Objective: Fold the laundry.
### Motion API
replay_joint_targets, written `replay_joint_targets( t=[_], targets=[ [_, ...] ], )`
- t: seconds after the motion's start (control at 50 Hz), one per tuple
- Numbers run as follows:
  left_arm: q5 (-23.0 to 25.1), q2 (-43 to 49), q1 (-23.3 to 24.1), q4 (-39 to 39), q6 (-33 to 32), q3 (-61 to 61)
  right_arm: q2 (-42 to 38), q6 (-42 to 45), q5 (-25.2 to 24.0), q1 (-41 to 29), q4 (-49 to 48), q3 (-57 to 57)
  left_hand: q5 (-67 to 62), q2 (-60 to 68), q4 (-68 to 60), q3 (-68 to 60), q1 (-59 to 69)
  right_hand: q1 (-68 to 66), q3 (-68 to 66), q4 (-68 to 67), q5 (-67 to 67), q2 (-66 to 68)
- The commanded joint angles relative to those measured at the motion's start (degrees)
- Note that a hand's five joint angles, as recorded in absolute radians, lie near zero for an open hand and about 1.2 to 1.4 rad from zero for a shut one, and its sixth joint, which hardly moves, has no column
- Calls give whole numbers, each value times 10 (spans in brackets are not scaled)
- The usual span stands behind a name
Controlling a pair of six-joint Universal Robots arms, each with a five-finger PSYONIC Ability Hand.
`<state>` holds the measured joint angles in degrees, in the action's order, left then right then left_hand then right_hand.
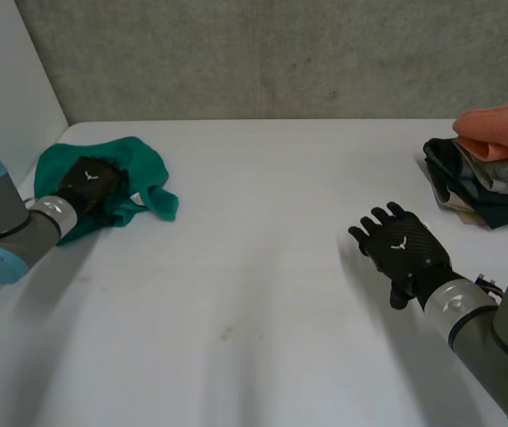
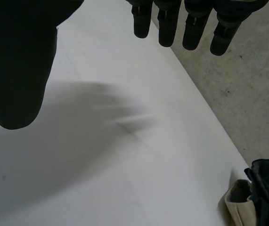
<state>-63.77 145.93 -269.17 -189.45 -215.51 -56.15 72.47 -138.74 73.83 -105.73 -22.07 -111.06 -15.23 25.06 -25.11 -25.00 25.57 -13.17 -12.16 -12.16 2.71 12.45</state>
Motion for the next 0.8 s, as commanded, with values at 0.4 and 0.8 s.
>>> replay_joint_targets(
  t=[0.4, 0.8],
  targets=[
    [-116, -132, 140, -104, 78, -103, 10, -3, 21, 11, -26, -30, -548, 549, -549, -550, 544, 32, 22, 22, -27, -24],
    [-203, -161, 423, -91, 283, -132, 30, -41, 89, 54, -25, -19, -548, 549, -549, -550, 544, 32, 22, 22, -27, -24]
  ],
)
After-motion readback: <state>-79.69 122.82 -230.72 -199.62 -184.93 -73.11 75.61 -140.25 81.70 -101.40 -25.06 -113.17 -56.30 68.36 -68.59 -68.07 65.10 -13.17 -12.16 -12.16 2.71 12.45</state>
